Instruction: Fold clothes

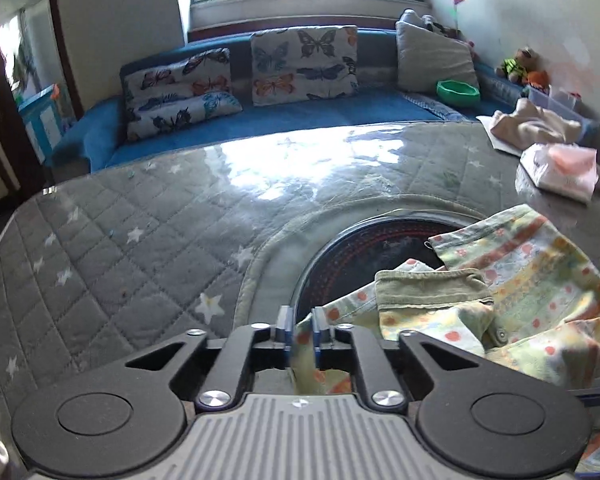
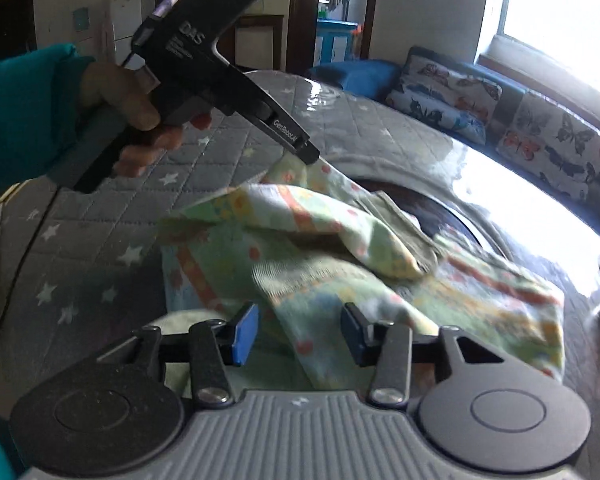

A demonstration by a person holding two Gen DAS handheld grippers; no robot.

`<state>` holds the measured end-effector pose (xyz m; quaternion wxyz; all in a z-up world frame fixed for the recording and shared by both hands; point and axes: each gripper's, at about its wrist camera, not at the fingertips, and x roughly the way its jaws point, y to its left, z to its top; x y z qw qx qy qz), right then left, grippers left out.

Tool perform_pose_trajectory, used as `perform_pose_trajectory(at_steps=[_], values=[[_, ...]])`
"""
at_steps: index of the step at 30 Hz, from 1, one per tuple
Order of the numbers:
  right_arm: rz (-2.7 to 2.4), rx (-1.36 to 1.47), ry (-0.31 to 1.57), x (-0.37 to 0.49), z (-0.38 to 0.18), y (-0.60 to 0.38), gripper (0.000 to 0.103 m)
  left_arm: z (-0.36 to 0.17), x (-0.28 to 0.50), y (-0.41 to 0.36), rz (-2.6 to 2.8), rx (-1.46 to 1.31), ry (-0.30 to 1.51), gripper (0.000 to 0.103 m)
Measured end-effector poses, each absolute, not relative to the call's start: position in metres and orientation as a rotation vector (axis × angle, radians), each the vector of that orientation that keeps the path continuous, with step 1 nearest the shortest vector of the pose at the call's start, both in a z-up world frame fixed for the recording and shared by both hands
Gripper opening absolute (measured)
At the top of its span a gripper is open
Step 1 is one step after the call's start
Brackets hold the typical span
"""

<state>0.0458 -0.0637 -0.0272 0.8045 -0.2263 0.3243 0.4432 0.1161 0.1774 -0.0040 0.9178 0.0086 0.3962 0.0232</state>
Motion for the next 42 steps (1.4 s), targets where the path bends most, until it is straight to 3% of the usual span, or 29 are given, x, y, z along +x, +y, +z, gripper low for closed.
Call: perform_pose_trajectory(at_steps=[1,4,6,11,21,27,31,38,42], values=[[0.933,-0.489,0.694,0.047,-0.029,-0.063,0.025,-0.001,0.113,0.178,0.041,0.008,0.814,0.018],[0.902,-0.434,0.697,0.05,-0.023,-0.073,0.008,0.008,0.101,0.177,0.016,-0.014,0.803,0.03],[0.87,-0.396,0.681,0.051,-0.014,-0.085,0.005,0.013,0.096,0.174,-0.003,-0.033,0.798,0.048],[0.731,-0.327,0.618,0.049,0.018,-0.136,0.003,0.013,0.102,0.159,-0.039,-0.051,0.819,0.059],[0.191,-0.2,0.613,0.025,0.051,-0.289,0.003,-0.016,0.137,0.137,-0.071,-0.052,0.906,0.057],[-0.036,-0.189,0.7,0.015,0.035,-0.34,0.013,-0.025,0.14,0.132,-0.073,-0.058,0.935,0.054],[0.004,-0.176,0.686,0.017,0.034,-0.333,0.029,-0.026,0.138,0.139,-0.059,-0.105,0.941,0.055],[0.208,-0.195,0.704,0.027,0.022,-0.285,0.038,-0.031,0.141,0.14,-0.022,-0.12,0.946,0.06],[0.296,-0.212,0.723,0.031,0.013,-0.257,0.039,-0.033,0.148,0.138,-0.024,-0.116,0.938,0.058]])
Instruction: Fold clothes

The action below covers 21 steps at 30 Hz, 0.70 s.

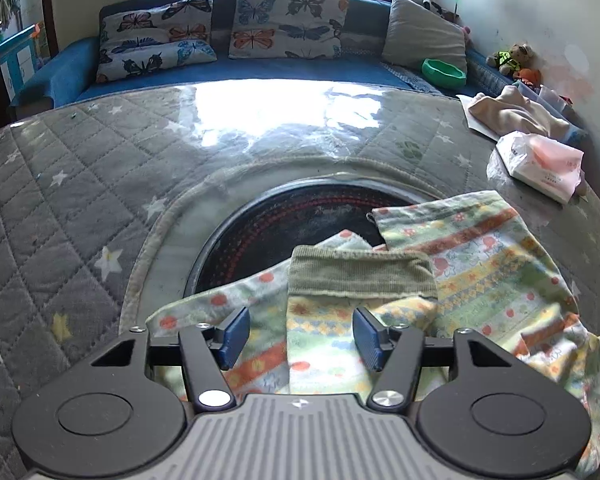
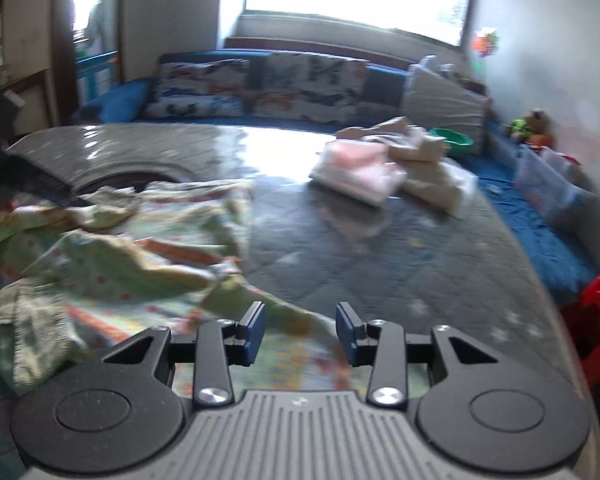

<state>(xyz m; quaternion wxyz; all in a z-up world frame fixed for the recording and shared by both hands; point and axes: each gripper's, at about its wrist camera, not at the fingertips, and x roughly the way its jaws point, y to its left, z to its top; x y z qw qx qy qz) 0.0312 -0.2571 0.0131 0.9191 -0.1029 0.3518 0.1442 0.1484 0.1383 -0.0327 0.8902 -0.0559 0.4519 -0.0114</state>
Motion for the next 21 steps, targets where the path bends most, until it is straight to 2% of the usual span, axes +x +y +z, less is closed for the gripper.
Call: perform_pose_trajectory(at_steps=[1,5,9,11,15,21], values=[[0.315,-0.215,0.728,0.032,0.011,-0.251,0.039,-0.033,0.151,0.137,-0.027,-0.116,0.937,0.058],[0.365,-0.221,0.75,0.035,0.004,-0.236,0.043,-0.038,0.162,0.133,-0.034,-0.108,0.938,0.047],[0.397,-0.228,0.773,0.04,-0.005,-0.228,0.043,-0.039,0.166,0.13,-0.028,-0.092,0.921,0.017],[0.404,-0.224,0.78,0.042,-0.008,-0.226,0.043,-0.039,0.165,0.134,-0.033,-0.126,0.918,0.011],[0.413,-0.22,0.779,0.043,-0.01,-0.224,0.043,-0.029,0.152,0.144,-0.009,-0.201,0.873,0.007],[0.459,-0.228,0.783,0.039,-0.01,-0.216,0.043,0.018,0.108,0.171,0.102,-0.208,0.717,0.007]])
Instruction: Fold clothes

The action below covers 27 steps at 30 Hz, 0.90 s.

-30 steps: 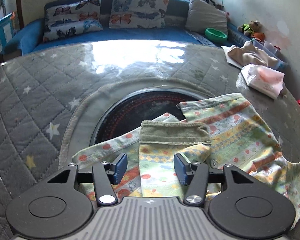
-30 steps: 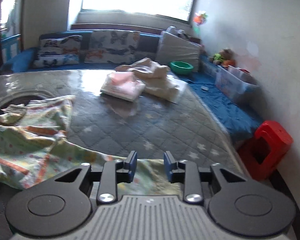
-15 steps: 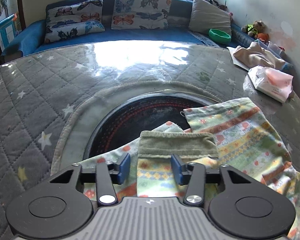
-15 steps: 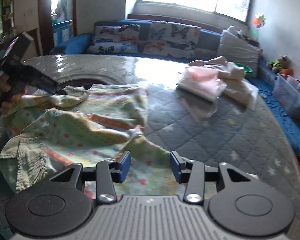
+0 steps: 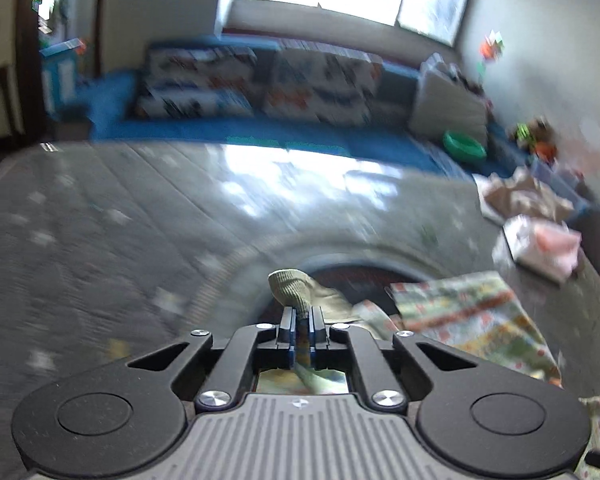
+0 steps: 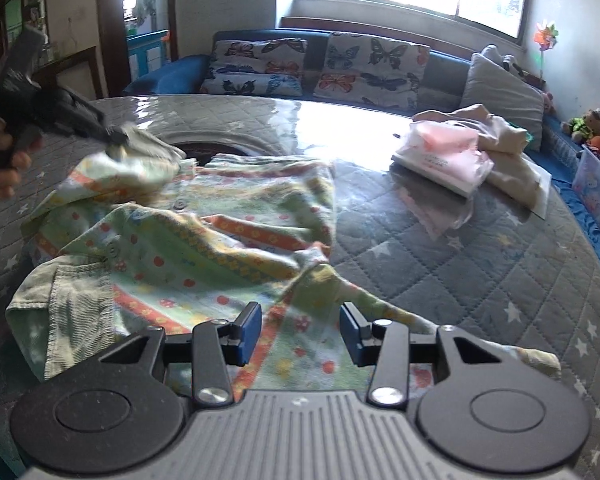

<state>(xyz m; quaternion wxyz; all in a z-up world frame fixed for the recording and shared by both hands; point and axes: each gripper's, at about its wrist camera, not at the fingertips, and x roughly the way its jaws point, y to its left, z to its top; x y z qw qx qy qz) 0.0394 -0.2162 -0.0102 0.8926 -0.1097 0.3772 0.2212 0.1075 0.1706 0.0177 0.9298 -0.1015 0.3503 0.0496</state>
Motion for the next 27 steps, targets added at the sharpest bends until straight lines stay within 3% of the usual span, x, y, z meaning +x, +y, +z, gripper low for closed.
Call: perform_pose_trajectory(at_steps=[7,16,23,25,27], values=[[0.654,-0.299,0.781,0.019,-0.006,-0.182,0.043,0.061,0.026,0.217,0.319,-0.138,0.584,0.007],[0.98,-0.495,0.769,-0.038,-0.016,-0.118,0.048,0.032,-0.058,0.261,0.493,-0.171,0.655,0.007],[0.996,-0.605,0.761,-0.053,-0.034,-0.095,0.046,0.013,-0.076,0.269,0.496,-0.196,0.692,0.007],[0.992,-0.592,0.779,-0.052,-0.032,-0.095,0.028,0.012,-0.077,0.269,0.492,-0.194,0.686,0.007],[0.987,-0.571,0.799,-0.051,-0.031,-0.097,0.02,0.013,-0.077,0.269,0.49,-0.189,0.681,0.007]])
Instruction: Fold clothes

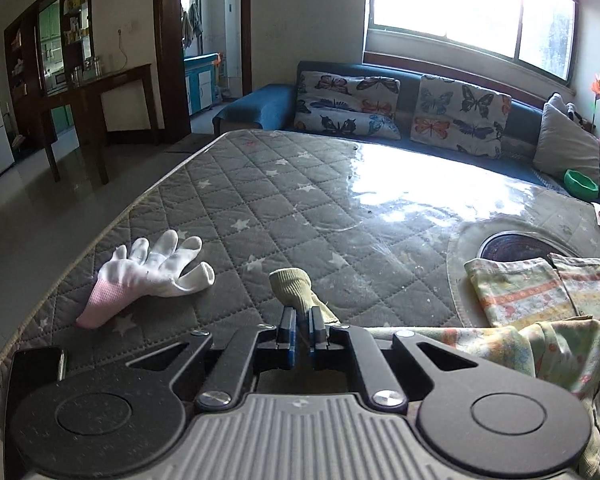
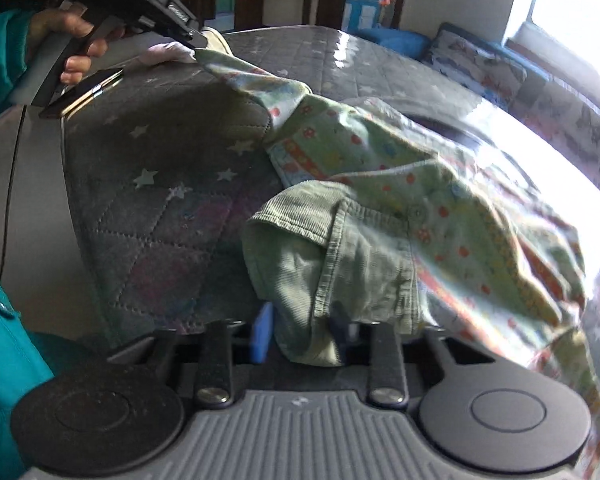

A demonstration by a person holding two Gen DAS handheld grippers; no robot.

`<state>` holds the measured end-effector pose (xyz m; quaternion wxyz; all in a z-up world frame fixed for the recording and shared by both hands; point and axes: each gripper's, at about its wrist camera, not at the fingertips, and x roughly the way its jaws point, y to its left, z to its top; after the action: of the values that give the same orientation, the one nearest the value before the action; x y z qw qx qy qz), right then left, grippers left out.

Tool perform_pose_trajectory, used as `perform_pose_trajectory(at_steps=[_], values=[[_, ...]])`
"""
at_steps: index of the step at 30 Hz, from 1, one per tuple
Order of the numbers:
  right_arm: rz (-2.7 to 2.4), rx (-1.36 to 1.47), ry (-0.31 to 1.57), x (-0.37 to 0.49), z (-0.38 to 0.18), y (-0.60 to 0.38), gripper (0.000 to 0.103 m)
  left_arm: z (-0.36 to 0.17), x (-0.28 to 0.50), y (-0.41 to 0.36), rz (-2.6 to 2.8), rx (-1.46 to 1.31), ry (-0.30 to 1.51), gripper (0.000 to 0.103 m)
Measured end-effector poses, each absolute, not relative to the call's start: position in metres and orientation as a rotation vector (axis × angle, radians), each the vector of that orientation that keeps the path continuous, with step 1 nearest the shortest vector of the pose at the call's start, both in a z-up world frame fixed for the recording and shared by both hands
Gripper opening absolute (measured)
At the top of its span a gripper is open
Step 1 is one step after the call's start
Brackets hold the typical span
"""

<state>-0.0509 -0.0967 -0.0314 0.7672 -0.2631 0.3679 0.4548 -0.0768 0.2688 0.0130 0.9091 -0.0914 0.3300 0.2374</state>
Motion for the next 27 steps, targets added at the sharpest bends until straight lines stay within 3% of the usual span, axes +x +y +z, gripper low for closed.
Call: perform_pose_trajectory(at_steps=[1,3,12,15,20,23,27], values=[[0.983,-0.567,0.802,-0.051,-0.031,-0.098,0.013,0.012,-0.075,0.268,0.49,-0.187,0.679,0.007],[0.983,-0.556,0.809,-0.05,-0.027,-0.104,0.009,0.014,-0.075,0.267,0.486,-0.18,0.675,0.007],[1.123,-0.564,0.939,-0.071,0.005,-0.153,0.008,0.005,-0.093,0.266,0.458,-0.116,0.75,0.007],[1.158,-0.57,0.964,-0.076,0.004,-0.159,0.019,-0.008,-0.094,0.271,0.472,-0.104,0.815,0.011],[1.205,-0.518,0.96,-0.068,0.021,-0.168,0.023,-0.013,-0.097,0.279,0.481,-0.093,0.868,0.014],[1.147,-0.502,0.915,-0.053,0.032,-0.174,0.037,-0.007,-0.098,0.281,0.51,-0.069,0.859,0.015],[1.026,-0.481,0.882,-0.028,0.032,-0.18,0.038,-0.002,-0.099,0.283,0.546,-0.045,0.849,0.015]])
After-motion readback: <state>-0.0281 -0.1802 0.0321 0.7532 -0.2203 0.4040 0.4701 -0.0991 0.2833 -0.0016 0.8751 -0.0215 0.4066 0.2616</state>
